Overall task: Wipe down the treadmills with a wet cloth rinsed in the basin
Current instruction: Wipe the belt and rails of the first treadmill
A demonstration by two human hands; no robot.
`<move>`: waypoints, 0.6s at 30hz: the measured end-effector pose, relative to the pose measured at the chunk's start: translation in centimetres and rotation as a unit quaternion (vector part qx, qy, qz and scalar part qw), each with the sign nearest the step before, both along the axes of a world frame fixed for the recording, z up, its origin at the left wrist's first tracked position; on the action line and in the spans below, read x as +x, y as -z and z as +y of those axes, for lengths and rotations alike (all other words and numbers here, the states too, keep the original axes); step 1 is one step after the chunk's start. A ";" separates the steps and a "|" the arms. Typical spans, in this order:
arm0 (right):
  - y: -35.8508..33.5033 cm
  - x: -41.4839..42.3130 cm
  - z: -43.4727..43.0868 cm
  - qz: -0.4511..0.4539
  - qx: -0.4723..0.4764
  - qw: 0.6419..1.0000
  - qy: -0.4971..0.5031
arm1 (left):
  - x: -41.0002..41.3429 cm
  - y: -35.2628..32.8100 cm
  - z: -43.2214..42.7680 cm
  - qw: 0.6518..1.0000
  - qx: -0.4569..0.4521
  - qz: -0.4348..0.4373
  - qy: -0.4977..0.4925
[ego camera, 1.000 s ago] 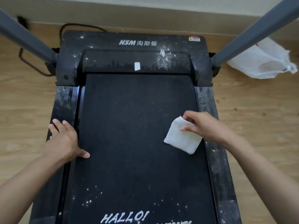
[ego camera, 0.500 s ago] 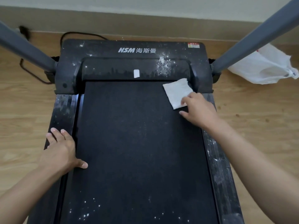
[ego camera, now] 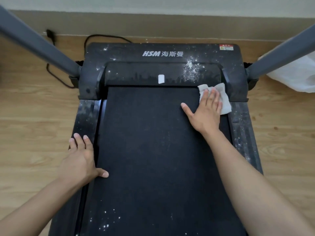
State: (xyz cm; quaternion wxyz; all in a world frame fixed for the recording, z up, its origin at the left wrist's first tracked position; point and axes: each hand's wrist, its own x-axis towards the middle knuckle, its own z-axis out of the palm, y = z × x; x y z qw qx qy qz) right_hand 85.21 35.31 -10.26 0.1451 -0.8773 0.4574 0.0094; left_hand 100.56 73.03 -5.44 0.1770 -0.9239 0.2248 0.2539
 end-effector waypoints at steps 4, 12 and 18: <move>-1.3 5.8 3.4 0.003 0.085 0.992 0.094 | -0.1 -0.4 0.2 1.000 -0.019 0.017 0.006; -2.2 17.5 14.9 0.018 0.159 0.987 -0.001 | -0.1 -0.6 0.0 0.999 -0.015 0.038 0.007; -1.4 22.1 22.5 0.032 0.116 0.982 -0.145 | 0.0 -0.8 -0.9 0.999 0.005 0.045 -0.003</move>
